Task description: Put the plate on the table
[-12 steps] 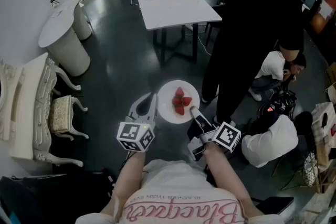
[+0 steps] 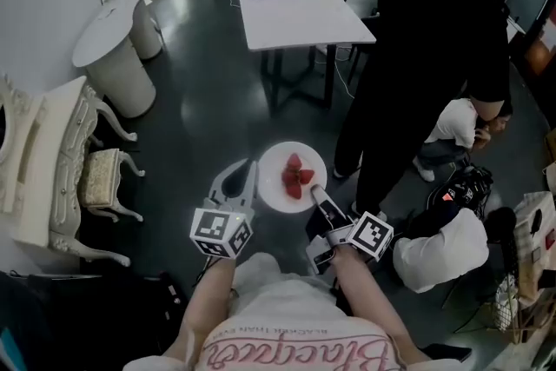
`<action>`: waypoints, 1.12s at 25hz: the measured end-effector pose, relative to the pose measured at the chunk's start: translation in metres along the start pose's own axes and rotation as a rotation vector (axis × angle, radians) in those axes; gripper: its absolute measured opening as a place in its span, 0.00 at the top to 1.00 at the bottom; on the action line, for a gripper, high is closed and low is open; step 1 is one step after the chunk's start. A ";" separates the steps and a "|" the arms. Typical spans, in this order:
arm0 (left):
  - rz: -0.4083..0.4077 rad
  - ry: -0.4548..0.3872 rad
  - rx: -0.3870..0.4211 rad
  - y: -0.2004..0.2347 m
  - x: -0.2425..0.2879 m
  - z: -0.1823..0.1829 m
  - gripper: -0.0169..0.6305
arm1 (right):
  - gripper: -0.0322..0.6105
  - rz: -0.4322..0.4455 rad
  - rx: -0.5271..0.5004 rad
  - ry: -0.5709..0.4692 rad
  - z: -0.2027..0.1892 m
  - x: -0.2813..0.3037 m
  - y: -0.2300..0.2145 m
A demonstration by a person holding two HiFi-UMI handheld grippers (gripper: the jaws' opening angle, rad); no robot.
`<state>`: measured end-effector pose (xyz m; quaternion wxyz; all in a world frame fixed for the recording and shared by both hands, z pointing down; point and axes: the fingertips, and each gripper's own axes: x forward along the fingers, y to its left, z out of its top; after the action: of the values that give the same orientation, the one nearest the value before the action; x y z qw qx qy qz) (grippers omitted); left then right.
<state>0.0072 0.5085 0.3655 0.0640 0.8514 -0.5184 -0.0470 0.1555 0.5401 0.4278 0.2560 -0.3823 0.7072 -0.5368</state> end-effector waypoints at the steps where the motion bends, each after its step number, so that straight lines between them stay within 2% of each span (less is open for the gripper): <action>1: 0.005 0.003 -0.002 0.001 0.000 -0.002 0.97 | 0.93 0.001 0.004 0.006 -0.001 0.001 -0.002; 6: 0.024 0.020 -0.024 0.011 0.008 -0.014 0.97 | 0.93 0.011 -0.018 0.019 0.002 0.014 -0.005; 12: 0.019 0.017 -0.032 0.045 0.047 -0.014 0.97 | 0.93 -0.016 -0.037 0.009 0.022 0.055 -0.018; 28: -0.068 0.031 0.000 0.207 0.205 0.020 0.97 | 0.93 -0.025 0.004 -0.080 0.082 0.274 -0.016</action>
<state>-0.0833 0.2307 0.3759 0.0702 0.8693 -0.4880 -0.0357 0.0651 0.2680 0.4324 0.2783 -0.4118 0.6906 -0.5254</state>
